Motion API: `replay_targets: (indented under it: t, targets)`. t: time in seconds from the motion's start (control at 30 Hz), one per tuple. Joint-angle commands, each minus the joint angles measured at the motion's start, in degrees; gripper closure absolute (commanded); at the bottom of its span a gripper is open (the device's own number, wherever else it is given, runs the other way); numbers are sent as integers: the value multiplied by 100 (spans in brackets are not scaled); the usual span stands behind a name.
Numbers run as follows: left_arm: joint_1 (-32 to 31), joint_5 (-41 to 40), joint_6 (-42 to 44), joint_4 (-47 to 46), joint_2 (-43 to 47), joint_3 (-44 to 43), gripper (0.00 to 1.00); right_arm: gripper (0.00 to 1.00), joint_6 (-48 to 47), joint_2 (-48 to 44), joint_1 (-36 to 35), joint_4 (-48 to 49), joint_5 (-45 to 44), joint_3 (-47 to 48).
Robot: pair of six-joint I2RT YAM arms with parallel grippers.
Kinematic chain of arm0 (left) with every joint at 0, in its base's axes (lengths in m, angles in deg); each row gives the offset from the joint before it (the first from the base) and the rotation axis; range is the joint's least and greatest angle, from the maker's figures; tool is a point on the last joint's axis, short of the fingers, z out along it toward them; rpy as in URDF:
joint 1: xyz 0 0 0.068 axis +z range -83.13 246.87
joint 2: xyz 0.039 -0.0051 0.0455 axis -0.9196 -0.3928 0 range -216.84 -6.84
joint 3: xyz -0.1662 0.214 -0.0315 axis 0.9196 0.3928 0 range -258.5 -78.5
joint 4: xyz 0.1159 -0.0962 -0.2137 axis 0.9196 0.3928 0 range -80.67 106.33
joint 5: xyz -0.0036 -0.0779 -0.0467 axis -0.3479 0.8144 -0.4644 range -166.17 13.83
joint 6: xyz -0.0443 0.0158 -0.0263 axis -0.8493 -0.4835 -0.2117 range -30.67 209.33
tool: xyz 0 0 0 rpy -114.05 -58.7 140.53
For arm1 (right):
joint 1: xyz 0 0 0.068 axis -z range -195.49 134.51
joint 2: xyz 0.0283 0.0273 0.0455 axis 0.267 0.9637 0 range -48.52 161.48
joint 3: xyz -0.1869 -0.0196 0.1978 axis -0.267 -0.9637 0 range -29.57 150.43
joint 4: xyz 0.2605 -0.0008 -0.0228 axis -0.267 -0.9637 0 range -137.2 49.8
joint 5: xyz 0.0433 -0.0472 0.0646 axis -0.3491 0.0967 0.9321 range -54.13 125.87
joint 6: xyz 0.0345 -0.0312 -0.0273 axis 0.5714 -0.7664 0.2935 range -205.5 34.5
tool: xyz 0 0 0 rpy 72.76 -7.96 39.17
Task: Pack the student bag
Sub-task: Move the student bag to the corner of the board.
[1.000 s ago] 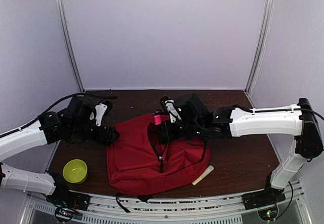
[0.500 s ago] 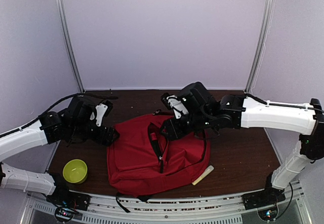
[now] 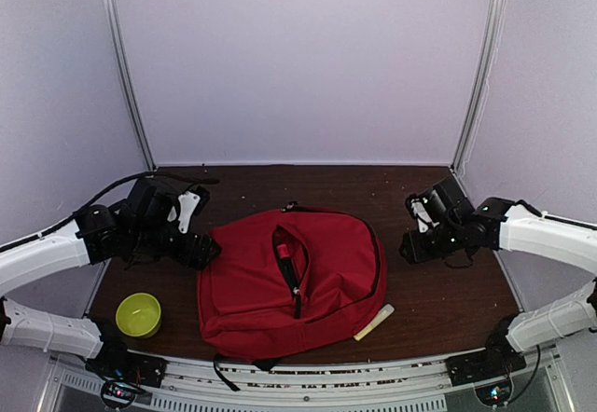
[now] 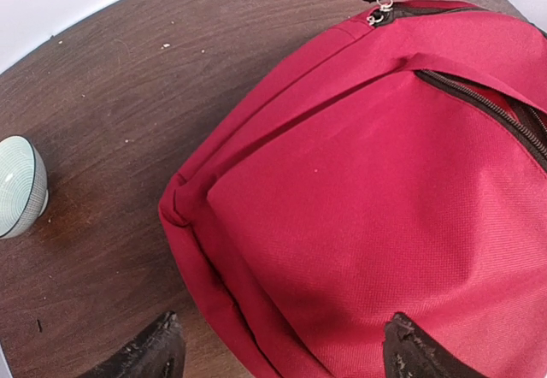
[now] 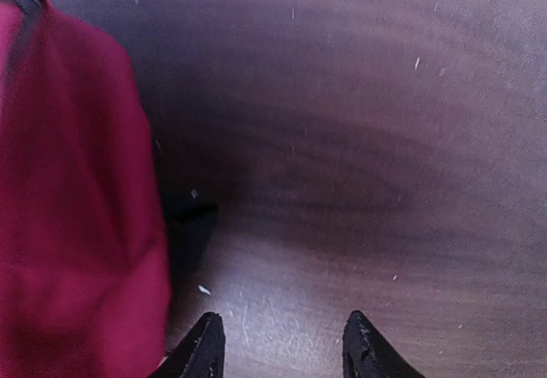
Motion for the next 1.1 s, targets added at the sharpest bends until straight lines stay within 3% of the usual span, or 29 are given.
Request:
replay_targets:
  t: [0.0, 0.2, 0.53, 0.67, 1.07]
  targets:
    - [16, 75, 52, -170, -63, -91, 18, 55, -215, 630, 26, 441, 1202, -243]
    - [16, 22, 10, -77, 54, -72, 18, 61, -307, 1655, 26, 654, 1725, -206]
    - [15, -22, 60, -85, 24, -89, 18, 66, 72, 1926, -246, 782, 2367, -769]
    - [16, 15, 93, -85, -76, -145, 18, 68, 290, 1690, -427, 695, 2633, -1097]
    - [16, 58, 210, -186, -228, -244, 18, 70, 621, 888, -1624, -377, 2357, -1210]
